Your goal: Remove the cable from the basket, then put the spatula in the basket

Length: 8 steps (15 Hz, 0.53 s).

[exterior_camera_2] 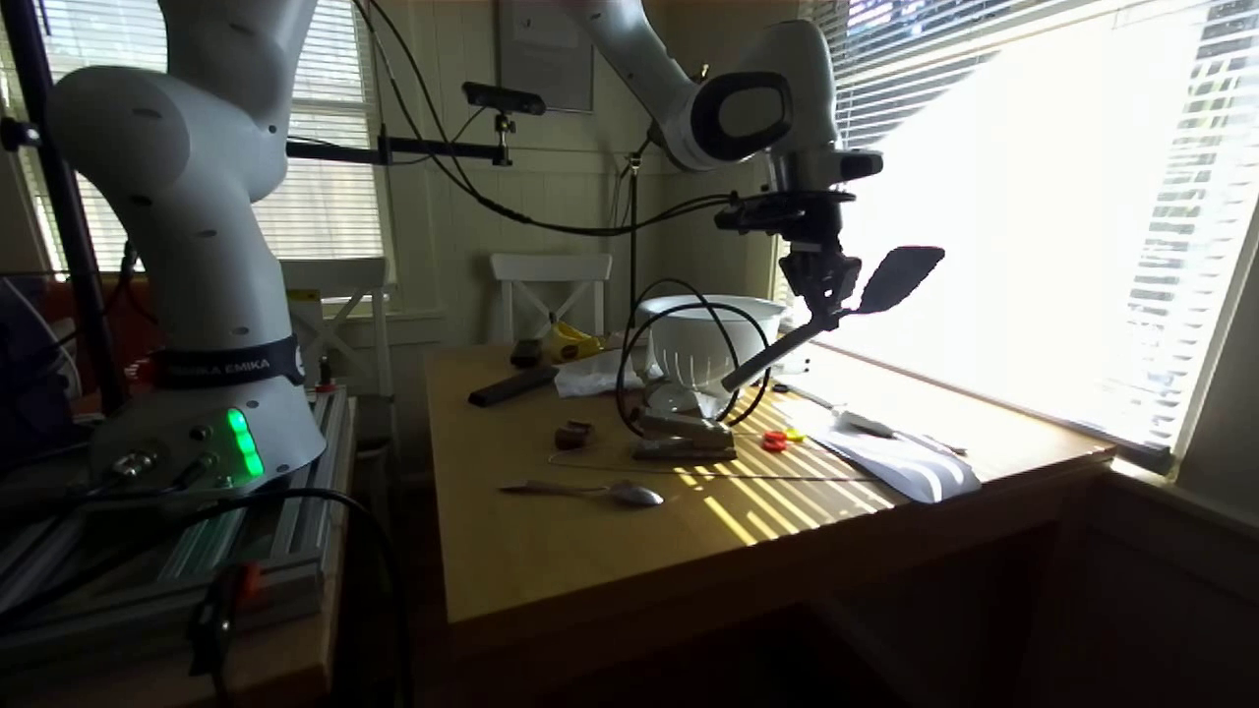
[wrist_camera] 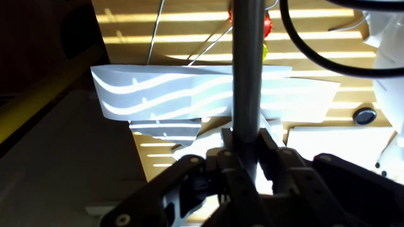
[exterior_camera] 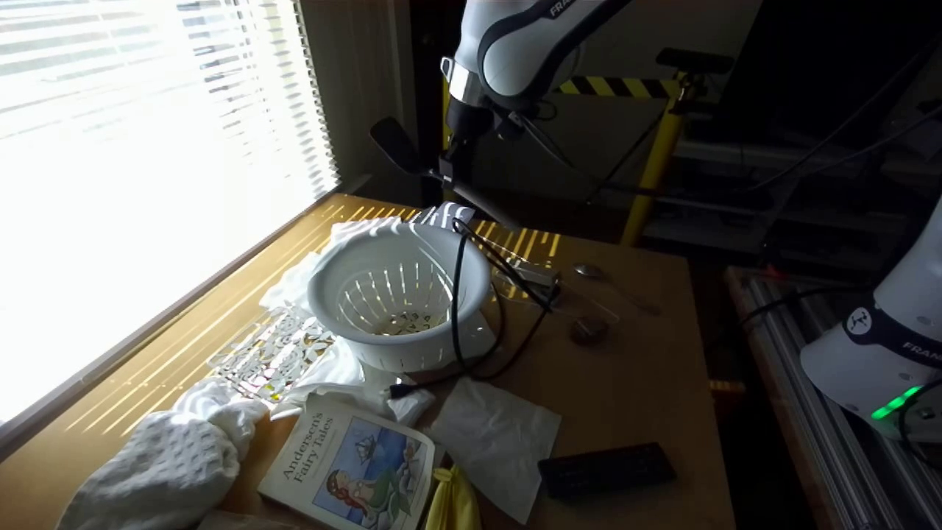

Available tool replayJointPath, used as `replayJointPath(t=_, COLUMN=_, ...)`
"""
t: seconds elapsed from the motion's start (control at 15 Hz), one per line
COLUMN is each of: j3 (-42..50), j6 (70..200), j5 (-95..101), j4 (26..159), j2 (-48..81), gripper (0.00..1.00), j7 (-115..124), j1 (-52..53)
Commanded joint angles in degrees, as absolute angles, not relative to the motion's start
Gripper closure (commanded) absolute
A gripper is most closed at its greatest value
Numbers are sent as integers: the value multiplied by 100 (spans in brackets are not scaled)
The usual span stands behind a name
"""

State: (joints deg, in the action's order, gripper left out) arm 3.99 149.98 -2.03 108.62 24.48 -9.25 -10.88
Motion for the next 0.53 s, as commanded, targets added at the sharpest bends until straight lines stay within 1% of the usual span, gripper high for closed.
replayJointPath(t=0.0, j3=275, j6=15787, j5=-526, j4=11544, j2=1550, gripper=94, j7=-566, j1=-975)
replayJointPath(t=0.27, j3=279, j6=16958, j5=-405, j4=11928, j2=894, gripper=94, j7=-214, j1=-679)
replayJointPath(t=0.4, j3=330, j6=17638, j5=-244, j4=11979, j2=805, gripper=94, j7=-15, j1=-473)
replayJointPath(t=0.47, j3=404, j6=17763, j5=-43, j4=11879, j2=844, gripper=94, j7=129, j1=-336)
